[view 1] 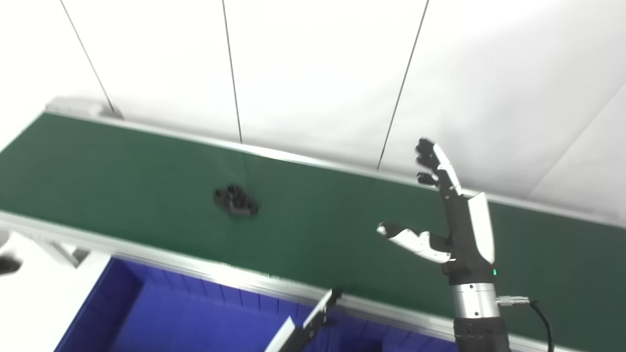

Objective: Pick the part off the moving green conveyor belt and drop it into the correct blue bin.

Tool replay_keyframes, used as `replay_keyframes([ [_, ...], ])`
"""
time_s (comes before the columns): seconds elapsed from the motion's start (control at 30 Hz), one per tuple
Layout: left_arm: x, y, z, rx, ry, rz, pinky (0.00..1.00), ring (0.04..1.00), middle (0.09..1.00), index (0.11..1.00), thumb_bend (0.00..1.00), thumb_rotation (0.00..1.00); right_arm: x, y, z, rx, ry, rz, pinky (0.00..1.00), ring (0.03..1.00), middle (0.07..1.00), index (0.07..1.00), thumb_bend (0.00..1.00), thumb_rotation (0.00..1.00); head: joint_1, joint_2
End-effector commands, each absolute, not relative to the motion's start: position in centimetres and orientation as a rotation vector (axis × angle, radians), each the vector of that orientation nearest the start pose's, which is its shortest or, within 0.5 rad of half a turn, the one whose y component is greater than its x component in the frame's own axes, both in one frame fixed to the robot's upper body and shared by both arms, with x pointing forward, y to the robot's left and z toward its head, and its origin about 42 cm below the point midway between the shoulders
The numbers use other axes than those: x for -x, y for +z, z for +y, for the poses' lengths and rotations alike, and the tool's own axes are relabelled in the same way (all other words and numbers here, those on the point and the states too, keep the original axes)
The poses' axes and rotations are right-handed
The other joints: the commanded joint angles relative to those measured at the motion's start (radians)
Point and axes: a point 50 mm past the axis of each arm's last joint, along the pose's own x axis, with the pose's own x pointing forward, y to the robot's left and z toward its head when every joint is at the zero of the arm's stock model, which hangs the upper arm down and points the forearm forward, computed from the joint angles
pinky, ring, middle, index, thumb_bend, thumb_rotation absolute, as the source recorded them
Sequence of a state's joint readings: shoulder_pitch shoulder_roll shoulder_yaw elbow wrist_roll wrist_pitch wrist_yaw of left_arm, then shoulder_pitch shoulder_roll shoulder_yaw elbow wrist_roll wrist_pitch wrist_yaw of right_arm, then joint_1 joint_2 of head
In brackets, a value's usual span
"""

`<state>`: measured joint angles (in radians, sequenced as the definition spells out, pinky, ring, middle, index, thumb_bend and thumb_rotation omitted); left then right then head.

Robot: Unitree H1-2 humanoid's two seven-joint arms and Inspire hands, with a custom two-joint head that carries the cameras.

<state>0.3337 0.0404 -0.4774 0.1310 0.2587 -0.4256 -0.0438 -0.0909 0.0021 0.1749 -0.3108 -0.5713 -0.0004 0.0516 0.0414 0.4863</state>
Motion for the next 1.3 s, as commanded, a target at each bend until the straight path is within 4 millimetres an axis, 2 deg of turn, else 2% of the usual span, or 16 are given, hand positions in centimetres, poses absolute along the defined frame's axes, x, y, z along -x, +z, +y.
replay_keyframes([
  [0.0,-11.9,3.0,8.4,-0.074,-0.547,-0.062,0.88,1.0,1.0,1.0,0.96,0.82,-30.0,21.8,-14.4,0.581,0.127,-0.452,0.72,0.819,0.869,0.934,0.92,0.65,0.001,0.001],
  [0.1,-11.6,3.1,7.9,-0.056,-0.552,-0.058,0.87,1.0,1.0,1.0,0.97,0.82,-31.4,22.0,-13.6,0.637,0.138,-0.432,0.67,0.789,0.856,0.927,0.93,0.65,0.003,0.008],
  [0.13,-11.6,3.1,7.7,-0.05,-0.555,-0.058,0.88,1.0,1.0,1.0,0.97,0.82,-31.8,21.9,-13.3,0.643,0.143,-0.427,0.63,0.774,0.852,0.916,0.95,0.63,0.004,0.01],
  [0.3,-11.4,3.6,7.1,-0.048,-0.563,-0.069,0.87,1.0,1.0,1.0,0.97,0.83,-33.7,21.5,-12.1,0.766,0.205,-0.384,0.65,0.797,0.864,0.888,0.96,0.62,0.011,0.03],
  [0.43,-11.3,4.1,6.8,-0.059,-0.57,-0.084,0.85,1.0,1.0,1.0,0.96,0.83,-34.8,21.7,-10.8,0.869,0.253,-0.339,0.58,0.714,0.821,0.859,0.97,0.63,0.014,0.051],
  [0.53,-11.3,4.3,6.5,-0.058,-0.57,-0.096,0.84,1.0,1.0,1.0,0.95,0.83,-35.4,21.7,-9.8,0.921,0.282,-0.317,0.56,0.696,0.803,0.853,0.98,0.62,0.02,0.065],
  [0.63,-11.1,4.6,6.3,-0.046,-0.571,-0.096,0.83,1.0,1.0,1.0,0.96,0.82,-36.1,21.5,-8.8,0.989,0.315,-0.309,0.51,0.632,0.728,0.855,0.97,0.62,0.026,0.074],
  [0.8,-10.9,4.8,5.8,-0.042,-0.571,-0.097,0.84,1.0,1.0,1.0,0.98,0.84,-37.4,20.2,-7.5,1.145,0.351,-0.298,0.53,0.671,0.748,0.855,0.97,0.63,0.035,0.081],
  [0.97,-11.0,4.9,5.4,-0.051,-0.576,-0.113,0.85,1.0,1.0,1.0,0.94,0.85,-39.2,18.6,-6.2,1.242,0.362,-0.317,0.53,0.669,0.762,0.829,0.98,0.57,0.041,0.08],
  [1.1,-11.0,5.3,5.0,-0.071,-0.582,-0.126,0.84,1.0,1.0,1.0,0.92,0.86,-40.4,18.2,-5.2,1.285,0.37,-0.325,0.52,0.651,0.757,0.826,0.98,0.6,0.048,0.093],
  [1.27,-10.7,6.0,4.6,-0.07,-0.589,-0.122,0.8,1.0,1.0,1.0,0.94,0.87,-41.9,18.2,-4.6,1.323,0.383,-0.322,0.51,0.636,0.741,0.819,0.98,0.61,0.059,0.106],
])
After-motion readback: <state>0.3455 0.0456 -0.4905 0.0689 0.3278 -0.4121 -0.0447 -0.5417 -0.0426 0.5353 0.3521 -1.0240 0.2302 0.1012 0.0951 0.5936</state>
